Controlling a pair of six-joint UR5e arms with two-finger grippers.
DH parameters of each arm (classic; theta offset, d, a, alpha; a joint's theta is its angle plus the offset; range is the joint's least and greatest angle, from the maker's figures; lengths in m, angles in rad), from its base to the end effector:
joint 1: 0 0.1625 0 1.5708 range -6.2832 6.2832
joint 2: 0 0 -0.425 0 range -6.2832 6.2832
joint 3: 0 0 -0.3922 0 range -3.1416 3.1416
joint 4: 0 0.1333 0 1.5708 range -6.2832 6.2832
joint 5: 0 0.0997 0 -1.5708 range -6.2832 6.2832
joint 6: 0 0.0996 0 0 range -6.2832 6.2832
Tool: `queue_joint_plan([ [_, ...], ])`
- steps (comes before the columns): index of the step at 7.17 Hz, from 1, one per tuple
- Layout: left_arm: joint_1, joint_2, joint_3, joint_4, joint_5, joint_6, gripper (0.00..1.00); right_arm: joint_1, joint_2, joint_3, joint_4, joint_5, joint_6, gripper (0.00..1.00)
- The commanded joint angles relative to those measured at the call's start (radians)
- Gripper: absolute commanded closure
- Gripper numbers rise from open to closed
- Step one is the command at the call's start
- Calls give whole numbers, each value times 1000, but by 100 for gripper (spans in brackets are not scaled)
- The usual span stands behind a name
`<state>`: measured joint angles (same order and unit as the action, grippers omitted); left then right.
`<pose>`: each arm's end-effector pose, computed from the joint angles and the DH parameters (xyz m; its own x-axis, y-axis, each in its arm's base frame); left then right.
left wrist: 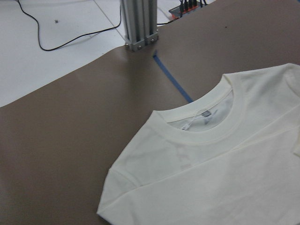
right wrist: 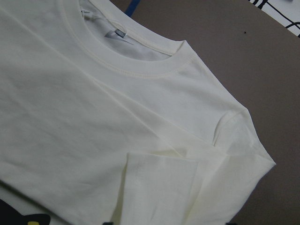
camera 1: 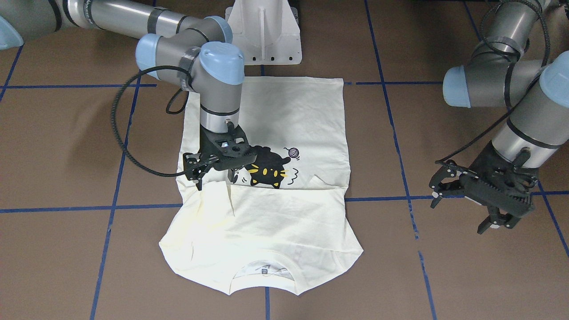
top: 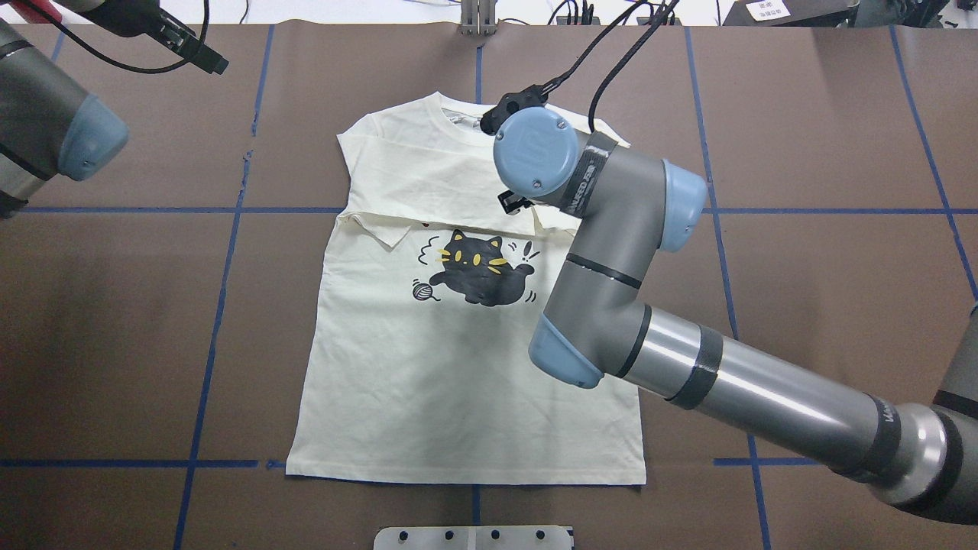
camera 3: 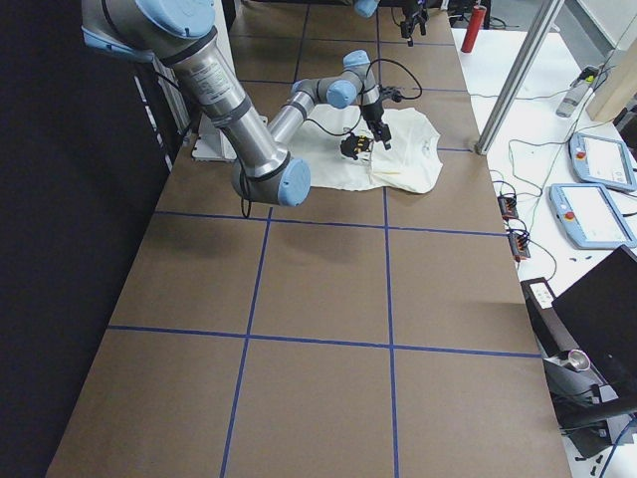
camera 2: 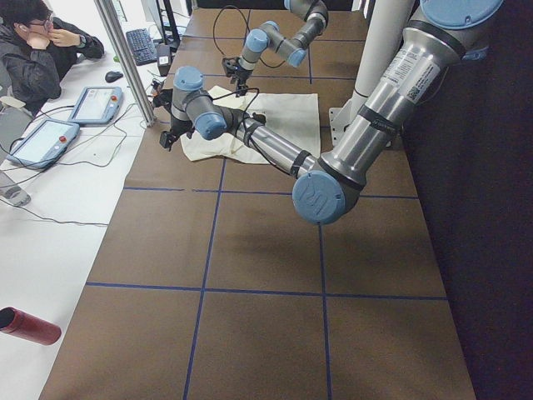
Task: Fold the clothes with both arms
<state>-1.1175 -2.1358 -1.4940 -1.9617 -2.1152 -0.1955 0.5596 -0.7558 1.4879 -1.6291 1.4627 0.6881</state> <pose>0.2345 -0.6679 0.3150 0.6373 0.6079 -0.4737 -0.1586 0.7049 0.6913 -0.5512 -0.5153 0.2070 0.8723 -0.3598 0.3311 0.1402 0.8328 0.5355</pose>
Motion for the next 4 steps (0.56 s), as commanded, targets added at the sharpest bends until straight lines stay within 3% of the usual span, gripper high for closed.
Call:
queue_joint_plan([
  [1,-1,4,0,0,-2,-1,0,-62,35,-72,3,-109,1,22],
  [2,-1,4,0,0,-2,-1,0,-72,55,-127,5,-137,-2,25],
  [4,-1,4,0,-2,-2,-2,0,-86,43,-136,5,-181,-18,36],
])
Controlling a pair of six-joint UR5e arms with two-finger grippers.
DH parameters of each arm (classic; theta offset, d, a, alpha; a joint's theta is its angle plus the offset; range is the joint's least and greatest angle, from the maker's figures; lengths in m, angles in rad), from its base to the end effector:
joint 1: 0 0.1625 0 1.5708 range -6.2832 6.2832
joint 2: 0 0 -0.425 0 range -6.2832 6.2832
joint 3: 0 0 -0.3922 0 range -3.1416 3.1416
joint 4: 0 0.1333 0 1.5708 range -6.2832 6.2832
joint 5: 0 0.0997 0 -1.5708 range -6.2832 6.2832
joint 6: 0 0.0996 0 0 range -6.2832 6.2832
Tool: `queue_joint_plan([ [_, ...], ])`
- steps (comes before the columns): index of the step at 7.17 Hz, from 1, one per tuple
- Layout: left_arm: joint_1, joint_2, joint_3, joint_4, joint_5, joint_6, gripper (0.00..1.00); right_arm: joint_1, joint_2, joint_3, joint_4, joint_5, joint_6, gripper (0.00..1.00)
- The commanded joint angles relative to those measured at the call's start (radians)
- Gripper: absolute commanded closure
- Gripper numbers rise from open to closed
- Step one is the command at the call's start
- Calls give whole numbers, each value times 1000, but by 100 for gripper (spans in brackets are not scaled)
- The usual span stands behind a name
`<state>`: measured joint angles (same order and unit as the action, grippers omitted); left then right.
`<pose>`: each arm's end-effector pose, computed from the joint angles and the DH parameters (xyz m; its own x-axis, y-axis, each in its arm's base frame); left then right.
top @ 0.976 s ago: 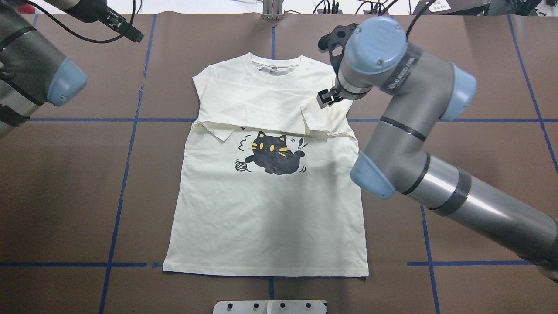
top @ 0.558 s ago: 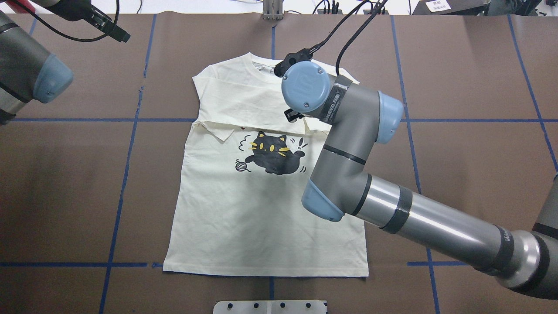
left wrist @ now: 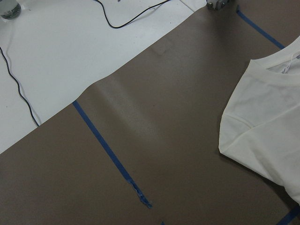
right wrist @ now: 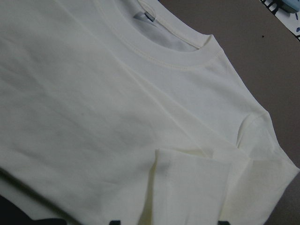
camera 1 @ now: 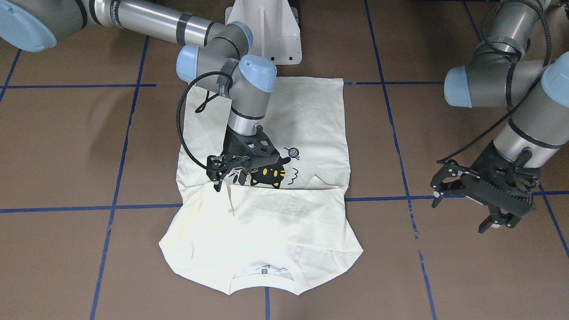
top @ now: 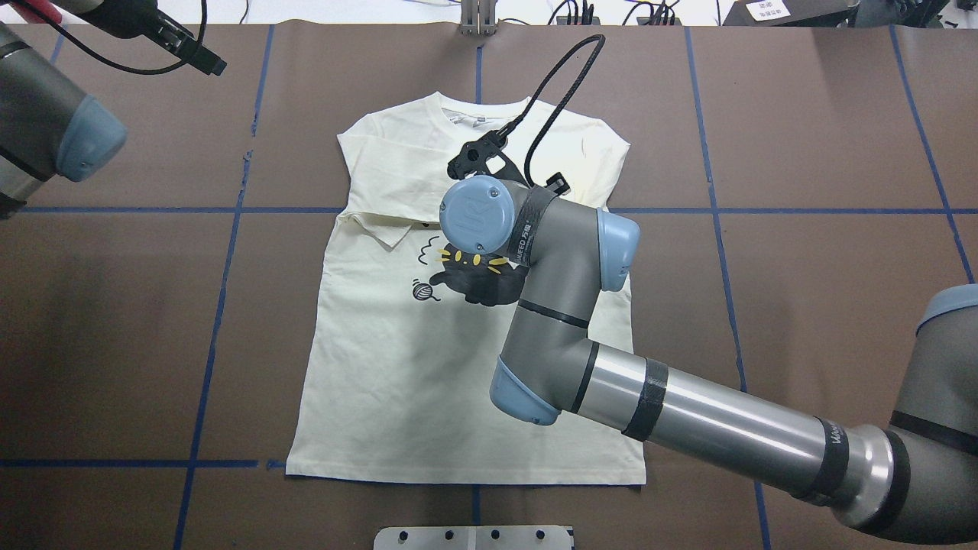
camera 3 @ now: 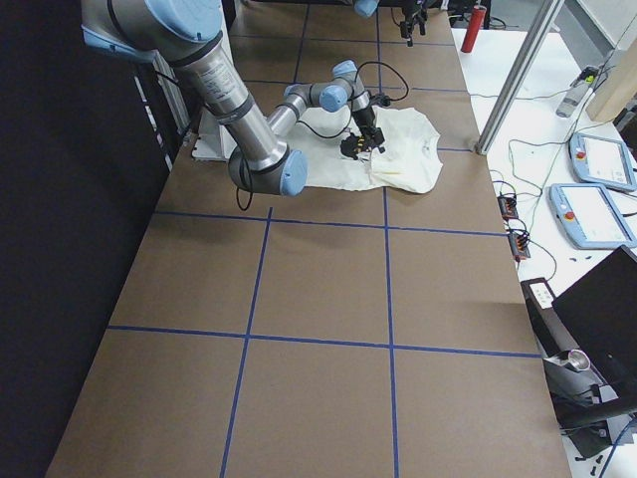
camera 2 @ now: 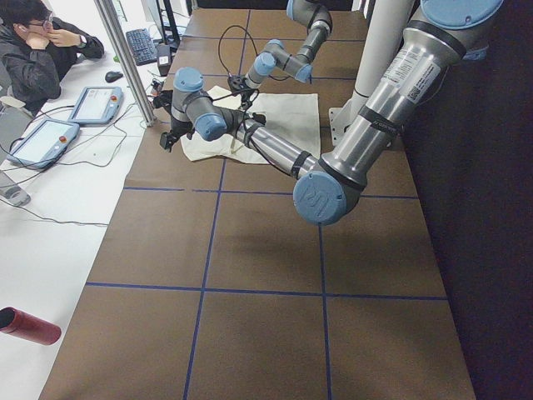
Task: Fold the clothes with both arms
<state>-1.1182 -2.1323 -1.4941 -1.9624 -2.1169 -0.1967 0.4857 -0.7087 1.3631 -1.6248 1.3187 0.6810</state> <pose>0.2338 -0.6674 0.3173 0.6372 0.6060 -0.4761 -0.1584 0.7076 0.6887 -0.6076 -0.4996 0.2236 0.9074 -0.3718 0.1958 0.2039 0.7970 0.5685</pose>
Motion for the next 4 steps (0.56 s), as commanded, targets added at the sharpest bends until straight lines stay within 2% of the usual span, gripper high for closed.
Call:
queue_joint_plan([
  [1,0,0,0,-1,0,-1,0,-15,-9,-16,-3,-45,-30,36],
  [4,1,0,0,-1,0,-15,0,-24,-26,-15,-6,-52,-34,39],
])
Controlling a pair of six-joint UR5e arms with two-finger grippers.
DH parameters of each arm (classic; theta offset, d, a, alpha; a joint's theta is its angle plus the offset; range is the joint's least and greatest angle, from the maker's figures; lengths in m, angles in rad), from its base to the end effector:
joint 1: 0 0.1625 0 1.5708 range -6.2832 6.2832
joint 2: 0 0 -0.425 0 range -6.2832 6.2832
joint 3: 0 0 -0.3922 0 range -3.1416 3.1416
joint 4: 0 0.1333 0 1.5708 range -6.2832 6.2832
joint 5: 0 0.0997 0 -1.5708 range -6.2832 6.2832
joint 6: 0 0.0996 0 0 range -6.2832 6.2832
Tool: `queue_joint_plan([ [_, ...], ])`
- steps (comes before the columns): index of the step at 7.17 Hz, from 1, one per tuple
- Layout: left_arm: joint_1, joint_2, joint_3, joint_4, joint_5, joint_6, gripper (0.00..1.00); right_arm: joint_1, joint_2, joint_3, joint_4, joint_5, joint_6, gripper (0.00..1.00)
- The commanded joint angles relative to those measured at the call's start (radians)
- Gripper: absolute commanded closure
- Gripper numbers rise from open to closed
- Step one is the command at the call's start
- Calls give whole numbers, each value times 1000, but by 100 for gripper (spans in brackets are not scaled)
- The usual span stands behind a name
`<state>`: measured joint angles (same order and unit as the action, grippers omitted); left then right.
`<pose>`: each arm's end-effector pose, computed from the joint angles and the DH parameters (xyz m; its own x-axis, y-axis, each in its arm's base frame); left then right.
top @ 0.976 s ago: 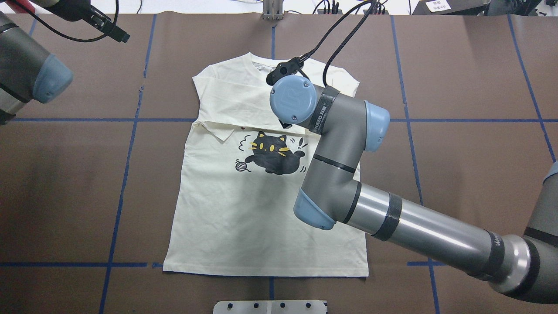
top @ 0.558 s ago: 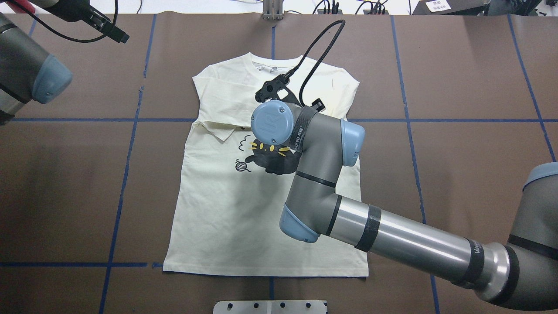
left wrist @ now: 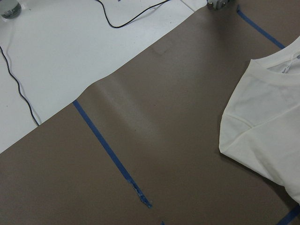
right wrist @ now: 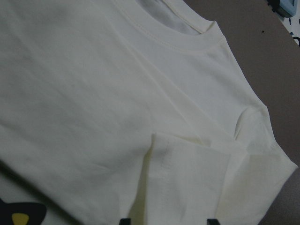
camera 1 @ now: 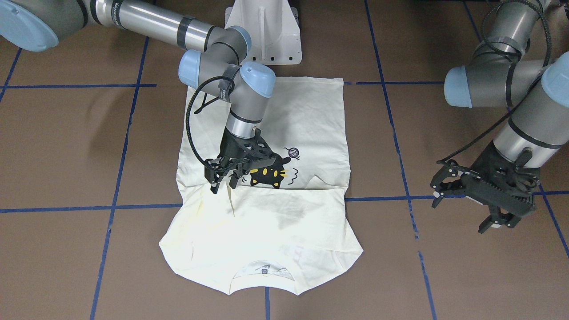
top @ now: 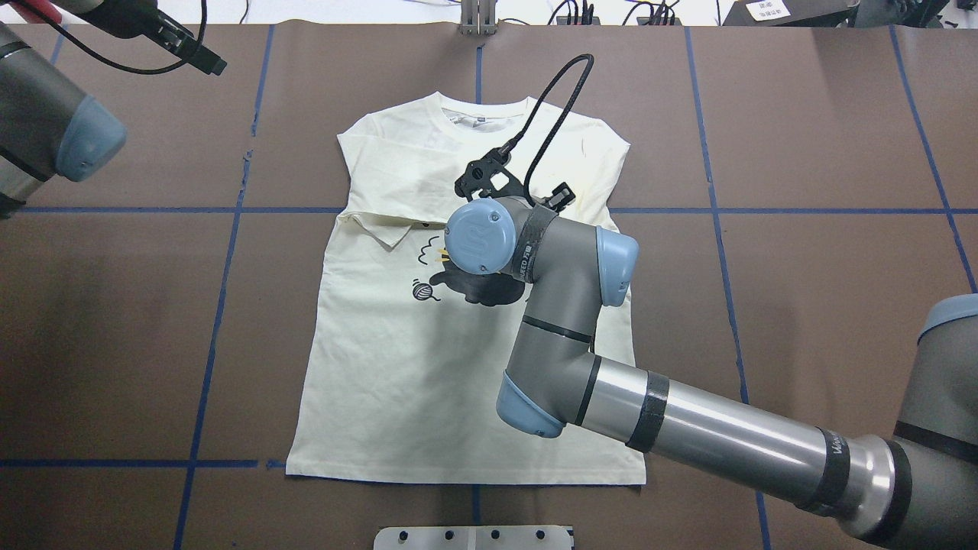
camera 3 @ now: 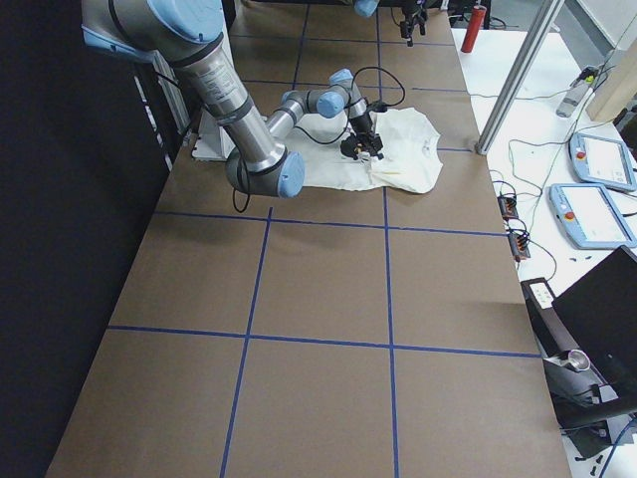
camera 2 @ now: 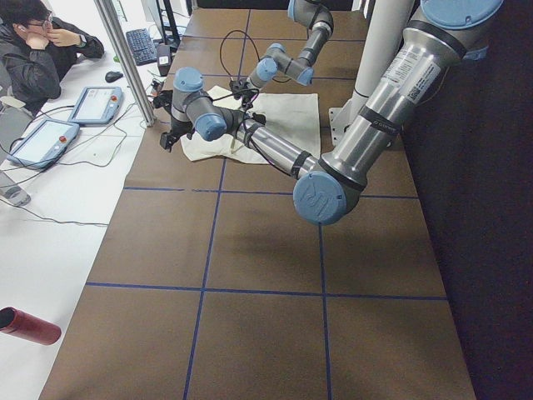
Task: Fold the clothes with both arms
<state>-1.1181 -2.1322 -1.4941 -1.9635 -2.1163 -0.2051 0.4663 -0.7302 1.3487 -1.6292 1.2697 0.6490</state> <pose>0.2339 -0.6674 0.3173 0.6387 0.6003 -0.4813 -0.1527 0.7120 0.6854 -0.6156 -0.4922 0.2462 0.9116 -0.3930 0.1209 0.2583 0.7762 0.5751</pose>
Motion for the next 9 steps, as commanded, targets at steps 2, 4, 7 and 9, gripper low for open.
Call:
queue_joint_plan([
  [2,1,0,0,0,1,-7,0,-9,3,1,-1,-1,-2,58],
  [4,1,2,0,0,-1,-7,0,-2,5,6,5,-6,-2,100],
  [7,3,5,-2,-5,1,-22,0,6,6,7,11,-7,14,100],
  [9,3,5,-6,-5,1,-37,0,56,-12,35,9,0,11,100],
])
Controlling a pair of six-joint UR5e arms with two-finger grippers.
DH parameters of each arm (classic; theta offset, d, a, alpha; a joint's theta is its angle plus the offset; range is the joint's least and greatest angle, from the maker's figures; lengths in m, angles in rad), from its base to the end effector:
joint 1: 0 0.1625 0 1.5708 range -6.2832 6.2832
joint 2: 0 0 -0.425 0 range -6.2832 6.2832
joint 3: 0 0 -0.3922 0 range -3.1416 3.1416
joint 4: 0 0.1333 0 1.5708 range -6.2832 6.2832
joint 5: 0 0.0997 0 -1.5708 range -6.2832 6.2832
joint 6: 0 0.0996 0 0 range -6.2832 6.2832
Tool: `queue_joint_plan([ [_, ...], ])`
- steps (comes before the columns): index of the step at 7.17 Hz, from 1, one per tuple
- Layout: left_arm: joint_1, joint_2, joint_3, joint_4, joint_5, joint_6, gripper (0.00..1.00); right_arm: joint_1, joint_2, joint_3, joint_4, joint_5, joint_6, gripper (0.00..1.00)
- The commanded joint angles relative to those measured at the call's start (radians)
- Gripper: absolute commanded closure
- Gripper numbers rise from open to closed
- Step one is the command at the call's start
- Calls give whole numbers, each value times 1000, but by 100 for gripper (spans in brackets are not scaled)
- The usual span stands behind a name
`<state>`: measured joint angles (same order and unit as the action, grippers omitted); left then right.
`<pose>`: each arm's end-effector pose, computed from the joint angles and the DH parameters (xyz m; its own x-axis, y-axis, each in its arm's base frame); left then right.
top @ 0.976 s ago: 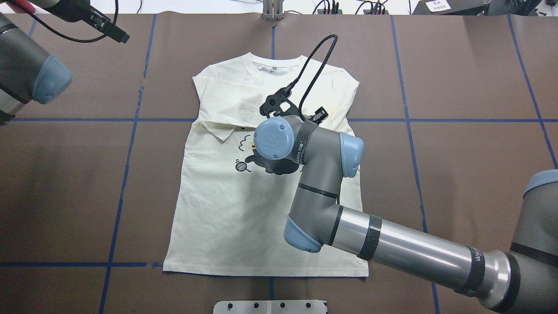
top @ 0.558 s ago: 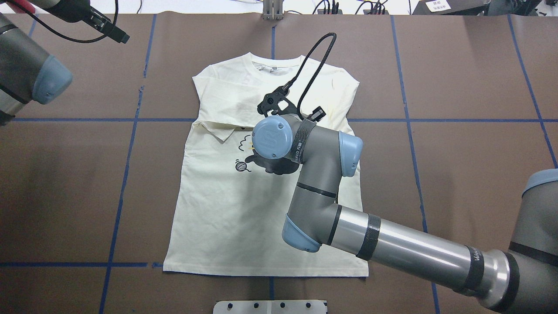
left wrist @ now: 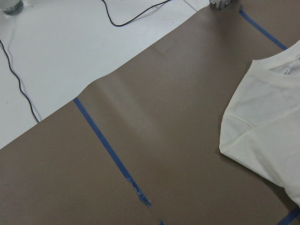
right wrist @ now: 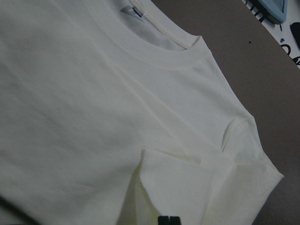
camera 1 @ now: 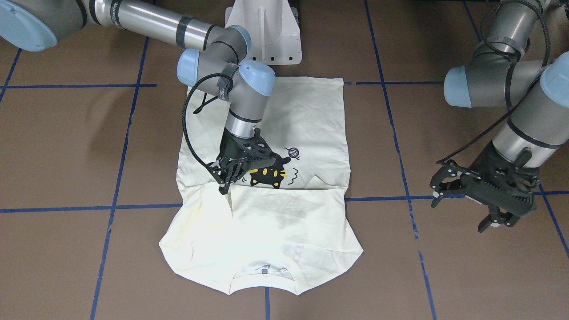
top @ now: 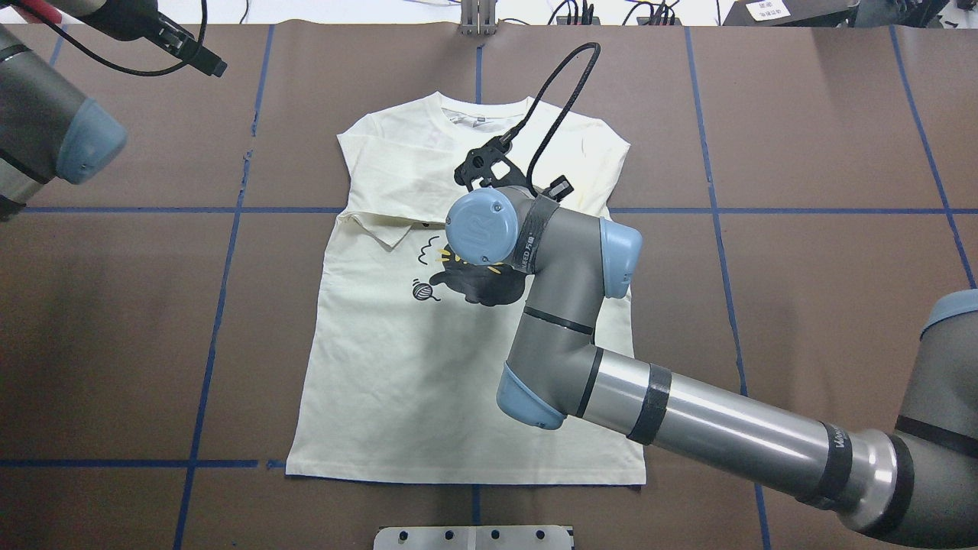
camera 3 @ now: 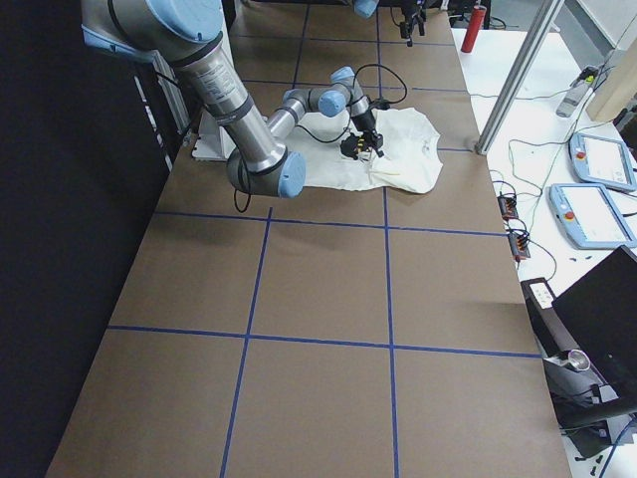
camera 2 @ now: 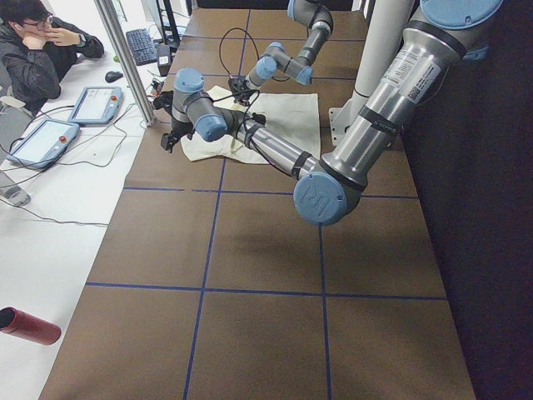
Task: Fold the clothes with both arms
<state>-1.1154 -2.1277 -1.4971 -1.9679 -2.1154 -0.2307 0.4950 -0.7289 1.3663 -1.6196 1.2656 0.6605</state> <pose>0.2350 -0.6656 0.3185 0.6409 0.5846 -0.4975 -0.1372 0.7249 0.6751 -0.5982 -0.5084 0.2358 0.9227 -0.3578 0.1433 0.2099 0.7783 0.5918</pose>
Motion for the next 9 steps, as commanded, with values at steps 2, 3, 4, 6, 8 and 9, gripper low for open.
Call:
queue_joint_plan([
  [2,0,0,-9,-2,0,-24,0,48,-157,168,0,8,-7,100],
  [3,0,2,-9,-2,0,-33,0,51,-188,203,-2,8,-7,100],
  [4,2,2,-9,-2,0,-33,0,59,-196,208,-2,8,-7,100],
  [6,2,2,-9,-6,0,-44,0,76,-225,217,-2,8,-7,100],
  [8,2,2,-14,-6,2,-61,0,83,-234,214,1,9,14,1],
  [9,2,2,-14,-6,2,-61,0,102,-233,215,1,55,46,0],
])
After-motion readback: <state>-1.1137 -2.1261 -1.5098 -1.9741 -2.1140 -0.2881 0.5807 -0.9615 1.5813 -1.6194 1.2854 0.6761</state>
